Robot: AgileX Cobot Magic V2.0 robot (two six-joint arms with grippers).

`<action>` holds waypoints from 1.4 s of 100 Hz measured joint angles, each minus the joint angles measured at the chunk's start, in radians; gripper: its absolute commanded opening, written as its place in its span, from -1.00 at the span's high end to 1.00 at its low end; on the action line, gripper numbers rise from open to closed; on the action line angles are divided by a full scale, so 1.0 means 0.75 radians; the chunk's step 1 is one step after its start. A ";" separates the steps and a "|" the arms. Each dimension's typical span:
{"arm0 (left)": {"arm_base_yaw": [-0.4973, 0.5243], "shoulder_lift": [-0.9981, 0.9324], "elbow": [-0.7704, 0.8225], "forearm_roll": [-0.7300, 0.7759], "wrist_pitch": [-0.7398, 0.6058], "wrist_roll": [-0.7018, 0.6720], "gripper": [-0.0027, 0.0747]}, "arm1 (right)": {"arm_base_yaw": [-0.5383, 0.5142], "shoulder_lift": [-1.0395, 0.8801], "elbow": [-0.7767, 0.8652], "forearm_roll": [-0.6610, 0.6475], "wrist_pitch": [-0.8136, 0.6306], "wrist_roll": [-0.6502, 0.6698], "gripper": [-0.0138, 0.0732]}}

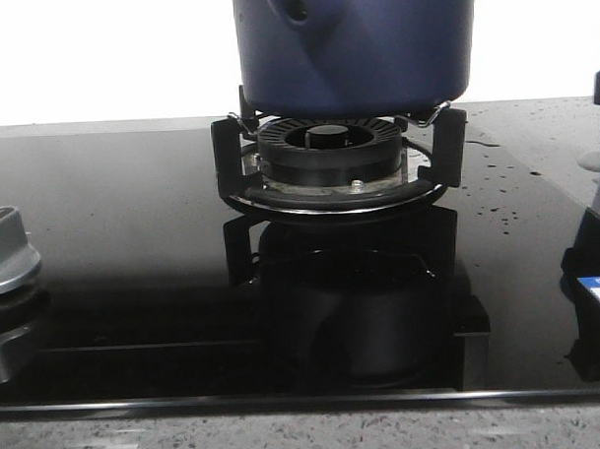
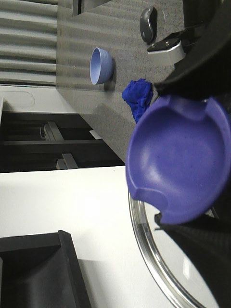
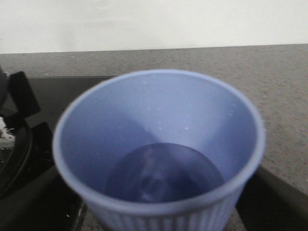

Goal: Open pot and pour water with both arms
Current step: 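Tilt the cup over the open saucepan with the right gripper, pouring water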

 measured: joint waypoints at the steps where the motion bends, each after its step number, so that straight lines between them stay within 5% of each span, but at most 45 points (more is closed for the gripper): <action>1: 0.000 0.000 0.000 0.000 0.000 0.000 0.47 | 0.000 0.002 0.000 -0.007 -0.007 0.014 -0.40; 30: 0.012 -0.040 0.002 0.050 -0.016 -0.006 0.47 | 0.000 0.062 0.000 -0.104 -0.093 0.097 0.08; 60: 0.135 -0.177 0.038 0.173 -0.016 -0.155 0.47 | 0.000 -0.049 -0.052 -0.241 0.033 0.106 0.09; 99: 0.148 -0.453 0.340 0.200 -0.062 -0.169 0.47 | 0.077 -0.172 -0.616 -0.603 0.595 0.112 0.09; 140: 0.148 -0.605 0.422 0.200 -0.090 -0.169 0.47 | 0.249 0.042 -0.909 -0.944 0.798 0.112 0.09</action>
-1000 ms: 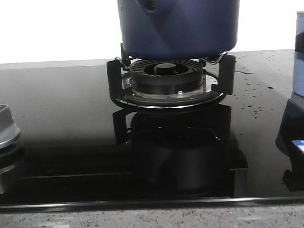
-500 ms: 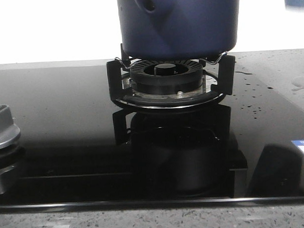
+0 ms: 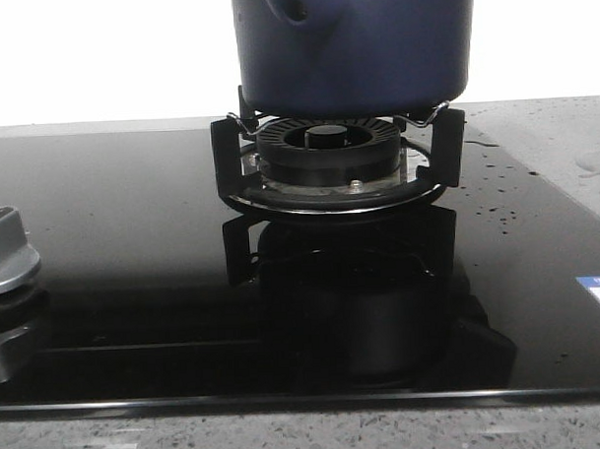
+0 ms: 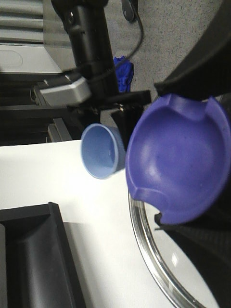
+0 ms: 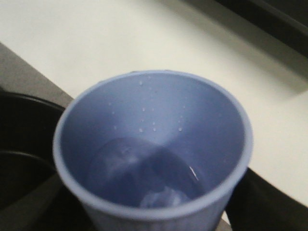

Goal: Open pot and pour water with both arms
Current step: 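Tilt the cup over the open saucepan with the right gripper, pouring water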

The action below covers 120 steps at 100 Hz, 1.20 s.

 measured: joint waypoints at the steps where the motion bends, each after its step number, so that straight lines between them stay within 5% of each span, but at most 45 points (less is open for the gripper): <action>1: 0.000 -0.003 0.000 0.000 0.000 0.000 0.47 | 0.005 0.009 -0.003 -0.010 0.007 0.000 0.09; 120: 0.000 -0.014 0.000 0.000 -0.008 -0.009 0.47 | 0.068 0.251 -0.111 -1.130 -0.077 0.000 0.09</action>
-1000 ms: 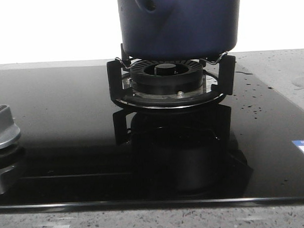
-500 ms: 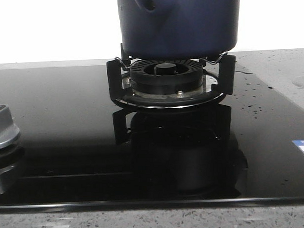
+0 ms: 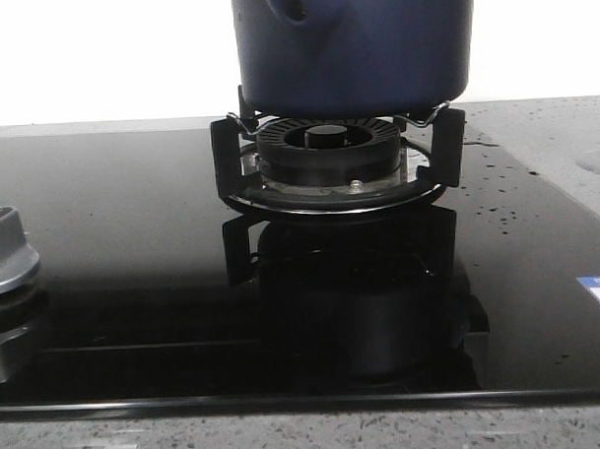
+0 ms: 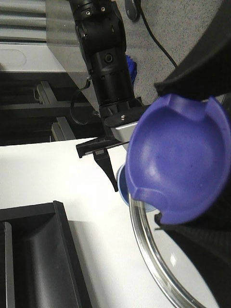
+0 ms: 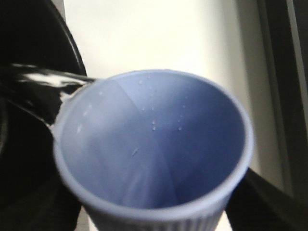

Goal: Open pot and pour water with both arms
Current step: 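Tilt the cup over the open saucepan with the right gripper, pouring water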

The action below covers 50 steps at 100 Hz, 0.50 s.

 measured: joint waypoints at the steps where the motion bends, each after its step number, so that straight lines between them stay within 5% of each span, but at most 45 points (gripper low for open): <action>1: 0.000 0.000 0.000 0.000 0.000 0.000 0.47 | 0.000 0.000 0.000 -0.014 0.000 0.000 0.09; 50: 0.000 0.000 0.000 0.000 -0.003 0.000 0.47 | 0.000 0.000 -0.084 -0.625 0.021 0.000 0.09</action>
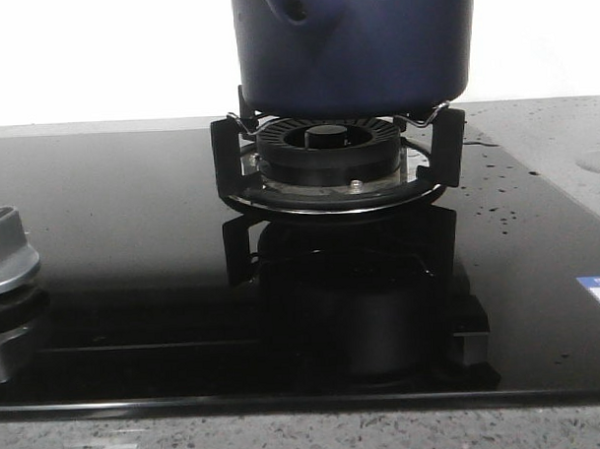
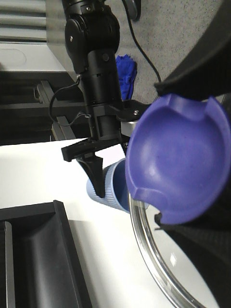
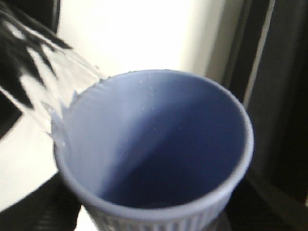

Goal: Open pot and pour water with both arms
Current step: 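Tilt the cup over the open saucepan with the right gripper, pouring water, then lower the empty cup onto the counter with the right gripper and release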

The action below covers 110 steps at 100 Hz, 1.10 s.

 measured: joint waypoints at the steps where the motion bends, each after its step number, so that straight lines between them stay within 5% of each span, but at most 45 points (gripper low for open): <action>1: 0.000 0.000 0.000 0.000 0.000 0.000 0.47 | 0.000 0.000 -0.002 -0.006 0.000 0.000 0.09; 62: 0.000 0.000 0.000 0.000 0.000 0.000 0.47 | 0.000 0.003 -0.138 -0.079 -0.051 0.082 0.09; 77: 0.000 0.000 0.000 0.013 0.000 0.000 0.47 | 0.005 0.015 -0.138 0.149 -0.015 0.459 0.09; 90: 0.000 0.000 0.000 0.017 0.000 0.000 0.47 | 0.007 -0.007 -0.138 0.439 0.209 0.772 0.09; 110: 0.000 0.044 0.000 0.017 0.000 0.000 0.47 | -0.081 -0.158 -0.008 0.802 0.360 0.892 0.09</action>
